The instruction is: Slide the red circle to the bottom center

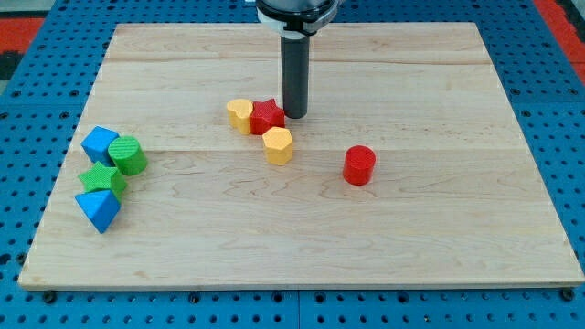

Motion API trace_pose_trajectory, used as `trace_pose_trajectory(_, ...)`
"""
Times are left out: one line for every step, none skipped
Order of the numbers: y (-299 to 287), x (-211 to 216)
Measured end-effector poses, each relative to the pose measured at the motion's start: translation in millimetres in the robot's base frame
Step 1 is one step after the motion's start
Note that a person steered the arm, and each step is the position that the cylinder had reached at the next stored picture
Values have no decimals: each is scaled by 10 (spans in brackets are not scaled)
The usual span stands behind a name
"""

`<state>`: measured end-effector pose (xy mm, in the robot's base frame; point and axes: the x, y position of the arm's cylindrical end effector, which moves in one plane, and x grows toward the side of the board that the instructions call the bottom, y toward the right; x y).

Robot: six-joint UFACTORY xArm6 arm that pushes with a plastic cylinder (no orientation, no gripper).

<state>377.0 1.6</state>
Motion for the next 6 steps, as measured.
trace_pose_trajectory(509, -1)
trace_pose_trajectory(849, 302)
trace_pose_trajectory(865, 626)
trace_pose_trajectory(765, 793)
trace_pose_trajectory(477, 800)
trace_pose_trajectory(192, 800)
